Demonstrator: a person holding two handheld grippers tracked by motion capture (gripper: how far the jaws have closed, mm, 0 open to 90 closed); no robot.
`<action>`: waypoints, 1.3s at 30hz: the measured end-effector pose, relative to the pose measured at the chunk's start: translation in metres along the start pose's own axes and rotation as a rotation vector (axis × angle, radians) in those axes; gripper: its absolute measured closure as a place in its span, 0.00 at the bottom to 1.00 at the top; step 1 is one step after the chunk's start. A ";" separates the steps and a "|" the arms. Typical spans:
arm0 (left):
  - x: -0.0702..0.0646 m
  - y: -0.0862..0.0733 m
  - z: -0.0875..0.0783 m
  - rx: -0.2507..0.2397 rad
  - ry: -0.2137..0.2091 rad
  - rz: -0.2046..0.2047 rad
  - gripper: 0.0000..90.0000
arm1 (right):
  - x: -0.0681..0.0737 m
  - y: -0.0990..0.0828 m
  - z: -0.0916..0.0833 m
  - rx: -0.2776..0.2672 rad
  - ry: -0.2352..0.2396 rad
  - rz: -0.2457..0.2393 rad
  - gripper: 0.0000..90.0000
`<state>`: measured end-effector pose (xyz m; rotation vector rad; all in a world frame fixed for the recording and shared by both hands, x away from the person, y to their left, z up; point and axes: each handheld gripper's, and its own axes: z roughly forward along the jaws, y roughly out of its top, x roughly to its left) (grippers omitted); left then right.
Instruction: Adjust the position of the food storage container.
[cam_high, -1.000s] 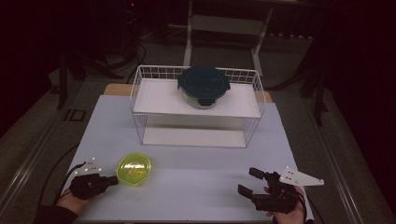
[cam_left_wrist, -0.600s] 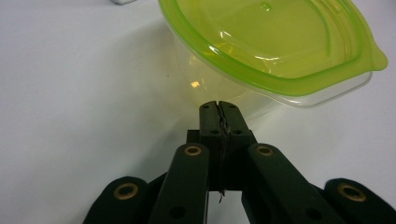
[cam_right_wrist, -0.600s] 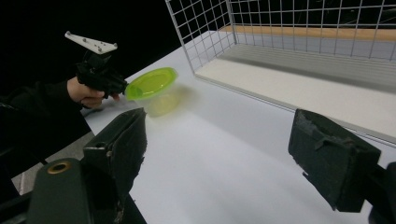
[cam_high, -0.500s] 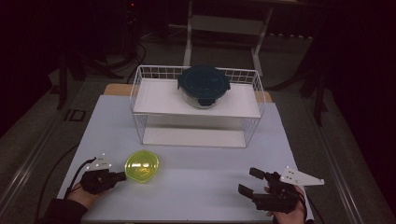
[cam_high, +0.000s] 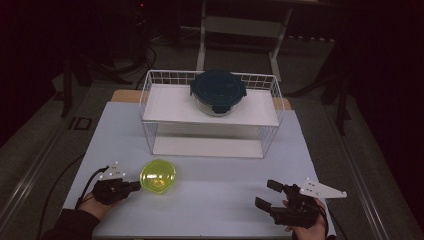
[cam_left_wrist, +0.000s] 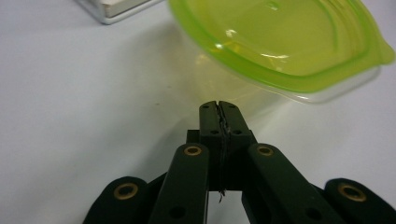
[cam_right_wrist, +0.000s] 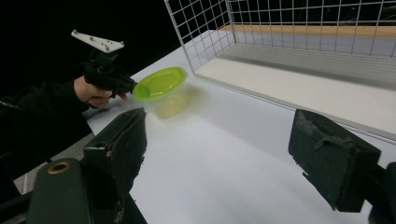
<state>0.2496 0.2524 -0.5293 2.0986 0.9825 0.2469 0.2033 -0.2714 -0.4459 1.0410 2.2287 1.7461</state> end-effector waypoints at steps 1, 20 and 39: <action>0.001 0.000 0.000 -0.006 -0.008 -0.012 0.99 | 0.000 0.000 0.000 0.000 0.001 0.001 0.21; -0.028 0.016 0.023 0.010 -0.088 0.047 0.99 | 0.001 0.001 0.000 0.005 -0.008 -0.010 0.21; -0.007 0.041 0.045 0.046 -0.042 0.039 0.99 | 0.000 0.000 0.000 0.005 -0.007 -0.006 0.21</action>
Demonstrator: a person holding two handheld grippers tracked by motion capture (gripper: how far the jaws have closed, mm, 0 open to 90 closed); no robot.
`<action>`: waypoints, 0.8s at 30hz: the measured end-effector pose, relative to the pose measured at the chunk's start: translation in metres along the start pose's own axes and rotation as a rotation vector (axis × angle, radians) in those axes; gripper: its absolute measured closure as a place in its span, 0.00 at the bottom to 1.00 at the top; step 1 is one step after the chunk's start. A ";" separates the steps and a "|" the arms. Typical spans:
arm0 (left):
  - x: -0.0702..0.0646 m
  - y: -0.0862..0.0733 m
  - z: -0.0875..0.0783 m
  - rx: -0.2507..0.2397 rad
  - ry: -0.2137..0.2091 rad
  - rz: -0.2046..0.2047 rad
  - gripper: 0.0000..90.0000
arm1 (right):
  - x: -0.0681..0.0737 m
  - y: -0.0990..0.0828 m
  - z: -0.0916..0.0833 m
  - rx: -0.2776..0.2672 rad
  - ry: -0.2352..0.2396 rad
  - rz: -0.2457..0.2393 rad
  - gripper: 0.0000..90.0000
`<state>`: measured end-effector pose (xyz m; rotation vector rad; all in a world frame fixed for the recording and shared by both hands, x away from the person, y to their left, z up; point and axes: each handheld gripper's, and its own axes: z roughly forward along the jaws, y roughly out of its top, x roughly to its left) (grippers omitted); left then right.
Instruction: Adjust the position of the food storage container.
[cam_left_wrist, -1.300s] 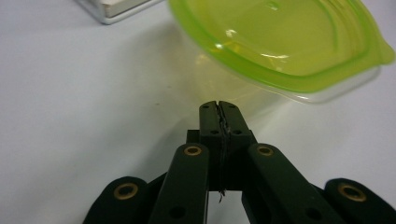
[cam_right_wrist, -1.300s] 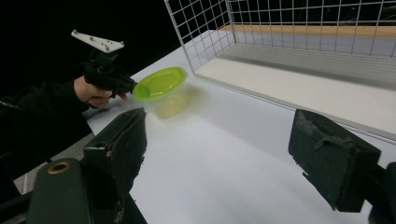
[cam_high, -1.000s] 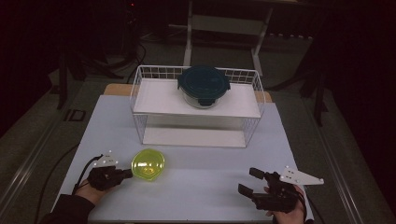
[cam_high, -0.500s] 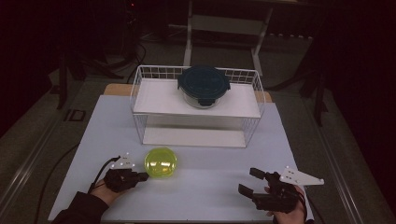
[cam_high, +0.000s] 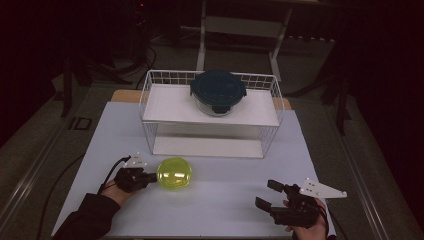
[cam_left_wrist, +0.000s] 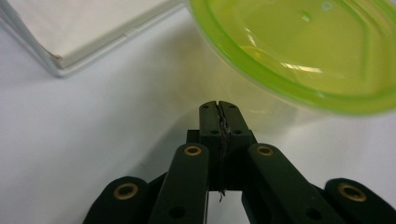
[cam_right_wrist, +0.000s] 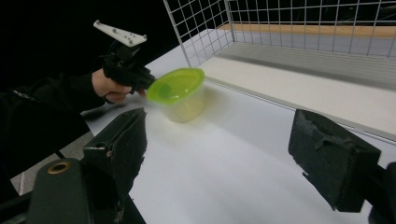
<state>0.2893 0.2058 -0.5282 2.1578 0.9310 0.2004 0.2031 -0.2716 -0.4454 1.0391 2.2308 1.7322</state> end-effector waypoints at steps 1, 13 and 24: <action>0.000 0.001 0.001 0.002 -0.004 -0.002 0.99 | 0.000 0.000 0.000 0.001 -0.001 0.000 0.21; -0.026 0.004 0.010 0.011 -0.062 0.040 0.99 | 0.000 0.000 0.000 -0.001 0.002 -0.002 0.21; -0.037 0.015 0.026 0.050 -0.087 0.081 0.99 | 0.001 0.000 0.000 0.000 0.002 -0.002 0.21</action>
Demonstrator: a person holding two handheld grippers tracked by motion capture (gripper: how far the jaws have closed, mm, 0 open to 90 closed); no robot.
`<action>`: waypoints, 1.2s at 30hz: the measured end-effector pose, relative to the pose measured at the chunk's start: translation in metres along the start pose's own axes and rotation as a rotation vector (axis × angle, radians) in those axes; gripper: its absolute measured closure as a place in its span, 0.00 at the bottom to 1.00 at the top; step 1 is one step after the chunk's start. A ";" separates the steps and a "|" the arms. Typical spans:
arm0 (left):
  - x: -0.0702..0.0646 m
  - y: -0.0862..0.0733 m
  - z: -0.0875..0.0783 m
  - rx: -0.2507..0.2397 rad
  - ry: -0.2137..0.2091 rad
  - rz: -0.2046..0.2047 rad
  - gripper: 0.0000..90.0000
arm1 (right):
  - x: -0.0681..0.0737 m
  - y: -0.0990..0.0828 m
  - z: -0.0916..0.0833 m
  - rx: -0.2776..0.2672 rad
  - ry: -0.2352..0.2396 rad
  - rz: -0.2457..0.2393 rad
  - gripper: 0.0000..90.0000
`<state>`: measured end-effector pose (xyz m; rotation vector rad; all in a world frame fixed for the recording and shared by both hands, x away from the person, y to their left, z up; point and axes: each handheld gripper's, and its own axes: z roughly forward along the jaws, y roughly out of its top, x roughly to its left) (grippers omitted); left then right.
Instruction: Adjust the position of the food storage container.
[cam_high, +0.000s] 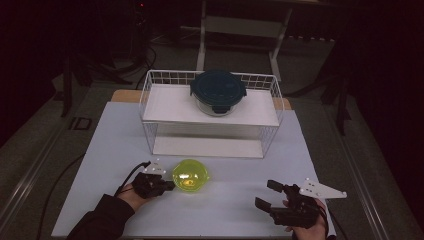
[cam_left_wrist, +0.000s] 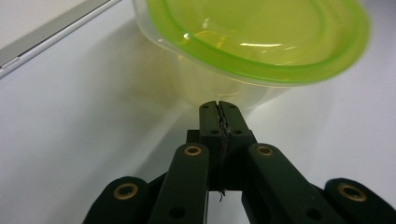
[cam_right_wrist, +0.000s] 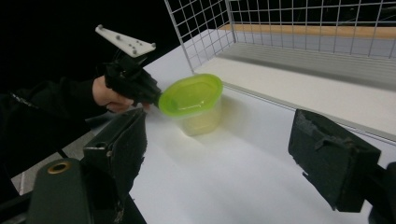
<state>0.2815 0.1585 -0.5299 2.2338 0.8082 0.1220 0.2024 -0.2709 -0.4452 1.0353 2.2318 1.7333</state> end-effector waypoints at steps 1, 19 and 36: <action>0.003 0.001 0.000 0.003 0.011 -0.008 0.99 | 0.000 0.000 0.000 -0.001 0.000 -0.001 0.21; 0.020 0.015 0.007 -0.038 -0.014 -0.022 0.99 | 0.001 -0.001 0.001 0.005 -0.006 -0.009 0.21; -0.016 0.018 0.014 -0.014 -0.069 0.028 0.99 | 0.001 -0.001 0.002 0.002 -0.008 -0.006 0.21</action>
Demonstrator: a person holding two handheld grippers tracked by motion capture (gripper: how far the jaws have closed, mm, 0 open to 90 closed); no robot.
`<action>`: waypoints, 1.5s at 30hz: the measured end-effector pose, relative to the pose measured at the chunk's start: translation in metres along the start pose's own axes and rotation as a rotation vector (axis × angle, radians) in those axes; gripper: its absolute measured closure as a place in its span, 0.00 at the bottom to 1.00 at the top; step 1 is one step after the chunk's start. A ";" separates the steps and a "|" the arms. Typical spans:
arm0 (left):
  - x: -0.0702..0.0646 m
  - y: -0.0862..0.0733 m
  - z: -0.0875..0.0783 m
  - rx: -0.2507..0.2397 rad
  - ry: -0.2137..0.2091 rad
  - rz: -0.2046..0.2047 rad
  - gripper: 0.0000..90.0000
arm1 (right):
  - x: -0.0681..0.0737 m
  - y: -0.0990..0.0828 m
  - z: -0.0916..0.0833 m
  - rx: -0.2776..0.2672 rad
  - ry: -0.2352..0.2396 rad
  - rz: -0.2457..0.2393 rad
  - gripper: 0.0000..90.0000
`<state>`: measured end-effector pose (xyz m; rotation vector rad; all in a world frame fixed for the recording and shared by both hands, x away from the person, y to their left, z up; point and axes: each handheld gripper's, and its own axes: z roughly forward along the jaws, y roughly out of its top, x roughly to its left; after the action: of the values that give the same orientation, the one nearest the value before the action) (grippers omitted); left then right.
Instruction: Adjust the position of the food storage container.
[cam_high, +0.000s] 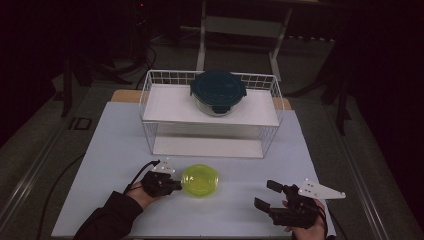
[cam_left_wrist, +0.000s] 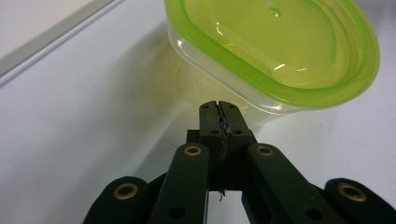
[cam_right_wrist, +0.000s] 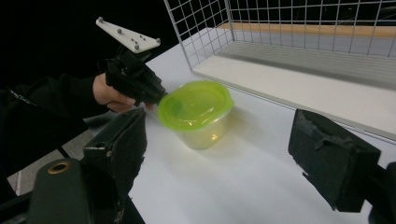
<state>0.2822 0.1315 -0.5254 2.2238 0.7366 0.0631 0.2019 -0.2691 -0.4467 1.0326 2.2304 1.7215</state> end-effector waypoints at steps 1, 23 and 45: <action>-0.001 0.000 0.002 0.002 -0.001 0.000 0.99 | 0.000 0.000 0.000 0.000 0.000 0.000 0.21; -0.013 0.021 0.030 -0.006 -0.046 0.010 0.99 | -0.001 -0.001 0.001 0.010 -0.009 -0.007 0.21; -0.007 0.009 -0.051 -0.143 0.013 -0.058 0.66 | 0.003 0.007 0.007 0.033 -0.016 -0.050 0.20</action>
<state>0.2676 0.1570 -0.4820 2.0669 0.7789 0.0992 0.2065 -0.2612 -0.4424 0.9854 2.2626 1.6555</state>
